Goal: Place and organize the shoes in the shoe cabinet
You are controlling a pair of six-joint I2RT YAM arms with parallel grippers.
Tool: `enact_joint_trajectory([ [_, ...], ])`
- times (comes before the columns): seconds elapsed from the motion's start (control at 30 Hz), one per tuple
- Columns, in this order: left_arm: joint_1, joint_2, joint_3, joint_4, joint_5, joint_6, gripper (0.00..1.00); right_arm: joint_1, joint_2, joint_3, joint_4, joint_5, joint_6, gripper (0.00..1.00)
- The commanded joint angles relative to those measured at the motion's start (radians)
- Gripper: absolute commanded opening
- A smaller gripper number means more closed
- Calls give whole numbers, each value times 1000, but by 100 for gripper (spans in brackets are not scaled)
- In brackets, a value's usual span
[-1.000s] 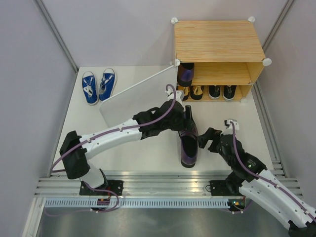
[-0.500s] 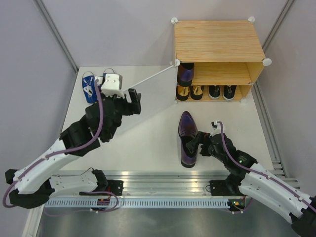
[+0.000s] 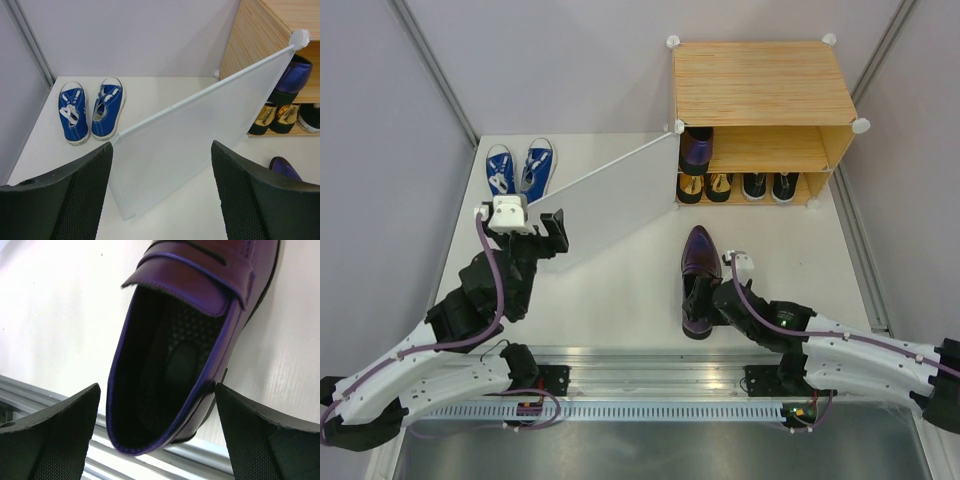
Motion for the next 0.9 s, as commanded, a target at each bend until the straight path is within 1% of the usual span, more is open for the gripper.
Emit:
enact_joint_trajectory([
  [0.0, 4, -5, -7, 78, -22, 45, 82, 99, 75, 77, -57, 181, 133, 98],
  [0.03, 4, -2, -8, 78, -14, 45, 82, 138, 89, 79, -62, 204, 154, 98],
  [0.13, 4, 12, -7, 66, 7, 45, 82, 194, 149, 69, -64, 276, 229, 98],
  [0.37, 4, 30, -1, 41, 32, 33, 82, 211, 298, 48, -62, 430, 386, 98],
  [0.43, 4, 35, -1, 40, 36, 30, 82, 209, 339, 49, -42, 462, 397, 98],
  [0.6, 4, 42, 3, 29, 52, 22, 82, 209, 451, 51, 5, 488, 394, 98],
  [0.73, 4, 44, 3, 23, 59, 18, 82, 189, 490, -3, 126, 464, 355, 98],
  [0.87, 4, 42, 1, 20, 61, 13, 82, 153, 487, -69, 199, 441, 300, 97],
])
